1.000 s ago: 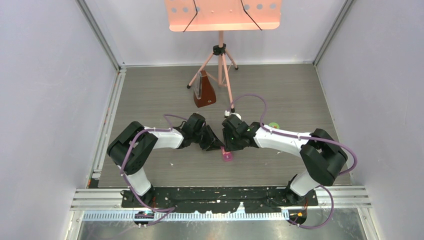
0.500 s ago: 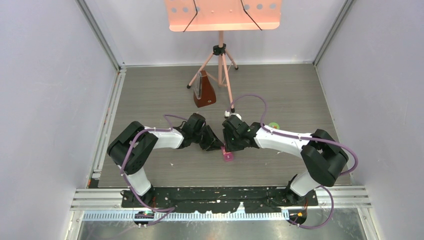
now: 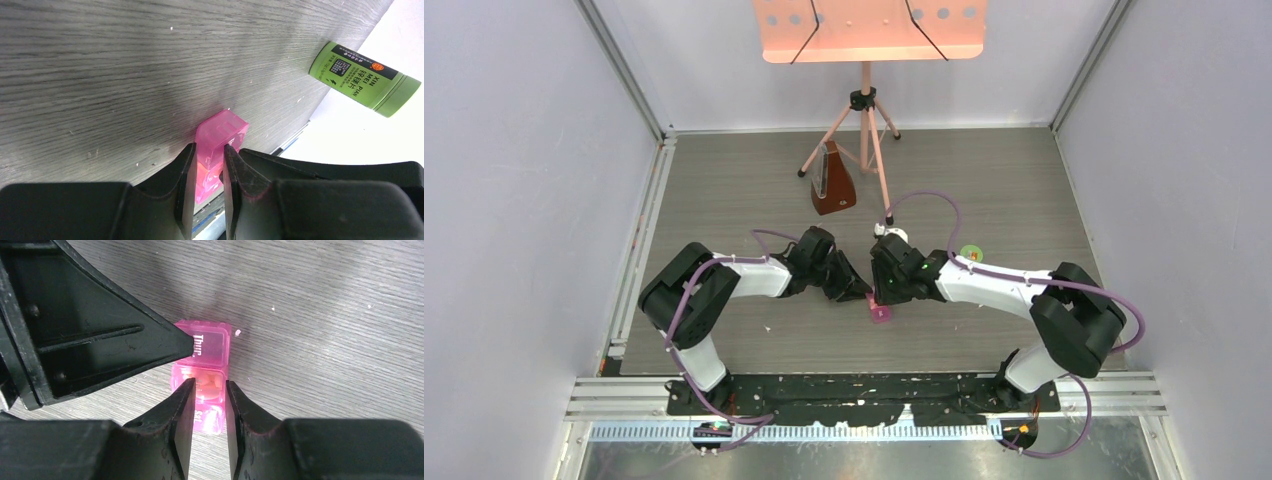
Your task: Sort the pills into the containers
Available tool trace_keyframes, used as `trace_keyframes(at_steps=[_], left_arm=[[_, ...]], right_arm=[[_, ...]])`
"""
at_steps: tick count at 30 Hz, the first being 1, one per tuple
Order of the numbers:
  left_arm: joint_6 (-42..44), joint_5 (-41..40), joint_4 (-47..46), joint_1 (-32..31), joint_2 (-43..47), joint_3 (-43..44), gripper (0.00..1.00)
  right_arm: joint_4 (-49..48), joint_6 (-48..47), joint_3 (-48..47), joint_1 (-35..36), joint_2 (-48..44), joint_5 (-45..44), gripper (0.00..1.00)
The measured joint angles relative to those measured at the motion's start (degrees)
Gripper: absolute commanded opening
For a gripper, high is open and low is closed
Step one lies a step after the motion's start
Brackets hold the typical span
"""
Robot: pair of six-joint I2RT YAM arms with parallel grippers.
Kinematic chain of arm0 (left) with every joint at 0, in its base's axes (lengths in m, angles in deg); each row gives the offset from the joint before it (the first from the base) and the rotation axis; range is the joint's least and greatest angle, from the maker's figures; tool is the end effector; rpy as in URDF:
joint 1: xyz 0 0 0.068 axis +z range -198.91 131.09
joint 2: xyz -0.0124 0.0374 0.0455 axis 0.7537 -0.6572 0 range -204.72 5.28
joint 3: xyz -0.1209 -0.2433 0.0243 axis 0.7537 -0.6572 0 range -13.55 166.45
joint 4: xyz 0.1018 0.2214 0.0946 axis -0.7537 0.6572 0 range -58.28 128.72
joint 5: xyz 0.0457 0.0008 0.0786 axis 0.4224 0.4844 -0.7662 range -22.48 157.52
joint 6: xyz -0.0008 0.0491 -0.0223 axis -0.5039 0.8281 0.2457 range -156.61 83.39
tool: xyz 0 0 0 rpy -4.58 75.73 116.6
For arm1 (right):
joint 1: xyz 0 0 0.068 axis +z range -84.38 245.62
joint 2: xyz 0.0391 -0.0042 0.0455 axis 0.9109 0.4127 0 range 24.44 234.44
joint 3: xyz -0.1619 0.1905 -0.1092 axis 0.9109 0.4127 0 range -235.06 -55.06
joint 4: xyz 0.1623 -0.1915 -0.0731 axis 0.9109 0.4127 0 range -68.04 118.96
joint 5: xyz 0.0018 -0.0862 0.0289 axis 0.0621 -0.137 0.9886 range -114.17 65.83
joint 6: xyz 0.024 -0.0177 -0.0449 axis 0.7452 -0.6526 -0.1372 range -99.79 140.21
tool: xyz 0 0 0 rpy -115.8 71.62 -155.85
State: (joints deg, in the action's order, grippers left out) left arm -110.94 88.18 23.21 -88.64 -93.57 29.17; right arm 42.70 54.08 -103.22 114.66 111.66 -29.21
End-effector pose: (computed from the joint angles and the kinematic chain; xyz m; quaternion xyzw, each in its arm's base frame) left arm 0.2375 -0.2137 0.1251 -0.2109 0.8951 -0.3893 0.0533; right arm 0.1928 0.2171 0.1748 -0.1160 0.9576 0.1405 0.2232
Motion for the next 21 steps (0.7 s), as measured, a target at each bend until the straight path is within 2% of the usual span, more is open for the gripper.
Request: trace_keyframes(at_steps=[4,7,21], left_arm=[[0.0,0.0,0.0,0.0,0.0,0.0,0.23],[0.0,0.1,0.0,0.0,0.0,0.0,0.23],[-0.1,0.2,-0.4,0.1,0.0,-0.2,0.23]], right_arm=[[0.7,-0.3,-0.7,0.3,0.3,-0.5,0.43],[2.4,-0.9,-2.0,0.6,1.0,-1.4,0.45],[3.1,-1.9,-2.7,0.9,1.5,-1.0,0.37]])
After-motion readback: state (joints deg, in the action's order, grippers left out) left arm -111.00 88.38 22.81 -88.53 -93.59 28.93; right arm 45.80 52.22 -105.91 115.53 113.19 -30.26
